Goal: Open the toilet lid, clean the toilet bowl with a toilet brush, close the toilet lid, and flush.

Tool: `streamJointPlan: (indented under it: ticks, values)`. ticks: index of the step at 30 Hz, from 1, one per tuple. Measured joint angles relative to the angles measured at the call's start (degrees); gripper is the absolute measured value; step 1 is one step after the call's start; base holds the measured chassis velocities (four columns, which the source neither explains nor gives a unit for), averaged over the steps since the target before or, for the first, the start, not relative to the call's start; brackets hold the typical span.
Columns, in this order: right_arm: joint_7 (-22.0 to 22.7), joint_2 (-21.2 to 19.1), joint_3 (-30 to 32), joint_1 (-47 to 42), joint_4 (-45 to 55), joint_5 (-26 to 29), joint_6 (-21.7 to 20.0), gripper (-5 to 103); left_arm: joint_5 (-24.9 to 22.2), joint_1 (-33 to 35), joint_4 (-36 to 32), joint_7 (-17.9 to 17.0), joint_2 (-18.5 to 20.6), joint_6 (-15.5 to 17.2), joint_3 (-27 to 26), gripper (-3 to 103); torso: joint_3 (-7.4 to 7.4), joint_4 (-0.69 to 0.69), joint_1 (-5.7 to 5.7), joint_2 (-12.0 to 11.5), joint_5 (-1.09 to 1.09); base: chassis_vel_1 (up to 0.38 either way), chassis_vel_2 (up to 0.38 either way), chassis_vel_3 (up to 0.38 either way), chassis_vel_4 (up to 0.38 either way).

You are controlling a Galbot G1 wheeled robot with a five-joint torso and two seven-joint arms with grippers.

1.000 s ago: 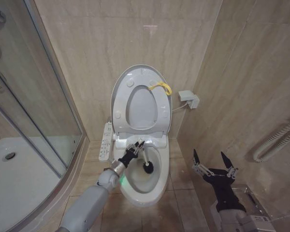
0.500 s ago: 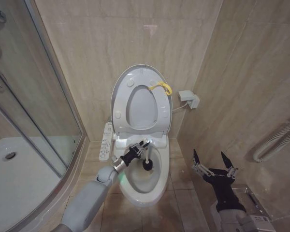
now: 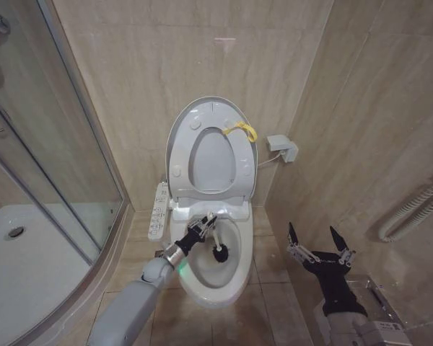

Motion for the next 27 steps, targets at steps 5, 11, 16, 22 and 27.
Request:
streamJointPlan:
  ticks: [5,11,16,22,27]
  values:
    - [0.0,0.0,0.0,0.0,0.0,0.0,0.0,100,5.1,-0.3,-1.3,1.4,0.9,-1.2,-1.0,21,0.01,-0.01,0.01,0.0,0.01,0.000,0.000,0.000,0.000]
    - [0.0,0.0,0.0,0.0,0.0,0.0,0.0,100,-2.4,-0.1,-0.9,-3.2,-1.3,-2.0,0.3,21,0.01,-0.02,0.00,0.0,0.01,0.000,0.000,0.000,0.000]
    - [0.0,0.0,0.0,0.0,0.0,0.0,0.0,100,-5.7,0.5,0.0,-4.5,-2.6,-2.4,0.4,21,0.01,-0.03,0.00,0.0,0.01,0.000,0.000,0.000,0.000]
    - [0.0,0.0,0.0,0.0,0.0,0.0,0.0,100,-0.5,1.2,1.0,-1.0,-1.8,-2.9,-0.8,21,0.00,0.00,0.00,0.0,0.01,0.000,0.000,0.000,0.000]
    - [0.0,0.0,0.0,0.0,0.0,0.0,0.0,100,7.2,1.0,0.7,1.4,-1.1,-3.5,-1.9,21,0.01,0.00,0.01,0.0,0.01,0.000,0.000,0.000,0.000]
